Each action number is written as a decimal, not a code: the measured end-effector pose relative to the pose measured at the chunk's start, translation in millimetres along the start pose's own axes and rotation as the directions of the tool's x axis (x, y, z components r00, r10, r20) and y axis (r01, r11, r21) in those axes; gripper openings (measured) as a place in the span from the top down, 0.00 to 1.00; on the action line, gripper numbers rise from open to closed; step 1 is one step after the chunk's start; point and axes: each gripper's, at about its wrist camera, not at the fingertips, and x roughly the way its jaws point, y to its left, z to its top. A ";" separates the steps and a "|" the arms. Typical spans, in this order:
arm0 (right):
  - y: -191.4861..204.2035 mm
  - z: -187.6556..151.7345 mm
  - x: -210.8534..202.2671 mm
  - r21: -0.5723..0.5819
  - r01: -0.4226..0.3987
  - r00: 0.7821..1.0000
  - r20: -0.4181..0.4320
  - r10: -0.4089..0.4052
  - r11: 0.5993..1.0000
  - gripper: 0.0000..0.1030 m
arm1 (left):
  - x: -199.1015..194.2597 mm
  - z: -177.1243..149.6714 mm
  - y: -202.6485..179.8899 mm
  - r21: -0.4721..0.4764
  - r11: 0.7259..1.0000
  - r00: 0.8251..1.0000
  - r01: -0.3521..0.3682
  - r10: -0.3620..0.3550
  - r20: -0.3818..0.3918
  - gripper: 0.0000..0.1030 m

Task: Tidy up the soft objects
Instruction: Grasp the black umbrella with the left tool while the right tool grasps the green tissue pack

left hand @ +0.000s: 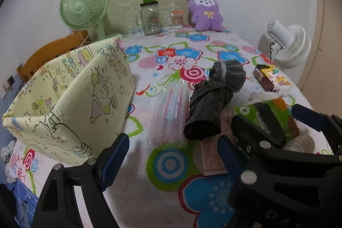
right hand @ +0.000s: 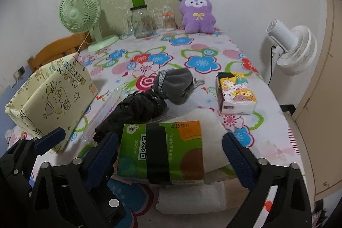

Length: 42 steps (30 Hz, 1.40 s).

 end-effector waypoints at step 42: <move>-30.3 30.9 3.8 0.047 0.032 0.999 0.034 -0.033 0.998 0.28 | 22.9 42.5 -32.8 0.089 0.987 0.991 0.135 -0.133 -0.034 0.78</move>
